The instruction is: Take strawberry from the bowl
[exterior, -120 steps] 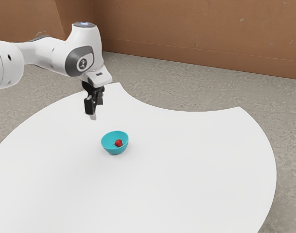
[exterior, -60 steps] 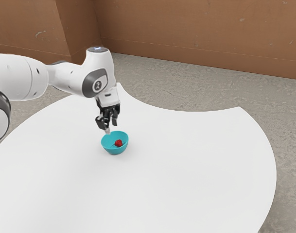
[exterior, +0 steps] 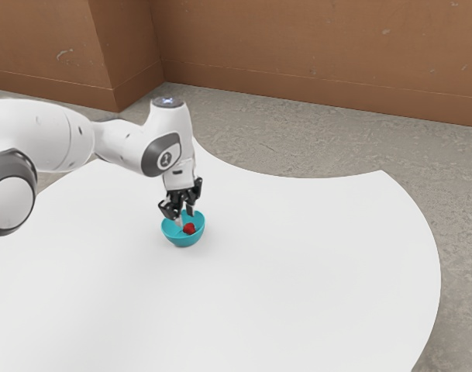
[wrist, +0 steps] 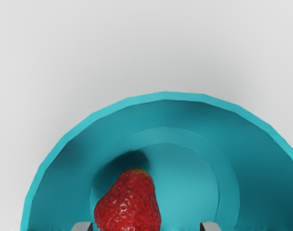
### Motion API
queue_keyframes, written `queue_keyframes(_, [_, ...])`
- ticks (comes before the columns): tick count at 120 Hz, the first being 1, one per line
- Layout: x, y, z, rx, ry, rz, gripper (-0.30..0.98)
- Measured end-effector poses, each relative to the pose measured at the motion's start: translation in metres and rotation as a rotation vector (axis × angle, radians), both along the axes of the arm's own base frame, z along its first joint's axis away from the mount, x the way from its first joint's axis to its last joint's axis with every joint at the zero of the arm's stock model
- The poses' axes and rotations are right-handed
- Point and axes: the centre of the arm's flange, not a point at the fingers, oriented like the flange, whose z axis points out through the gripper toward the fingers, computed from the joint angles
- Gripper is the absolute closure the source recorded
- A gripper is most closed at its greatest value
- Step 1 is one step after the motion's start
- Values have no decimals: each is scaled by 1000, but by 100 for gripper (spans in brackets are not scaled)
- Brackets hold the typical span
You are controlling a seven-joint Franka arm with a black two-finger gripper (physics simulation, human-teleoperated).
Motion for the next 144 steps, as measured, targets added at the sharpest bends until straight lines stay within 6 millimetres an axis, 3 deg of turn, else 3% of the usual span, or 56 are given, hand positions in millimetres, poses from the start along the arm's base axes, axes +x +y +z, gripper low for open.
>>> queue_keyframes(89, [5, -2, -37, -1, 18, -86, 45])
queue_keyframes(108, [5, -2, -36, -1, 11, -89, 56])
queue_keyframes(126, [6, -6, -12, -3, -26, -92, 66])
queue_keyframes(136, [2, -15, 32, -4, -70, -99, 70])
queue_keyframes(144, [-4, -35, 69, -6, -99, -120, 73])
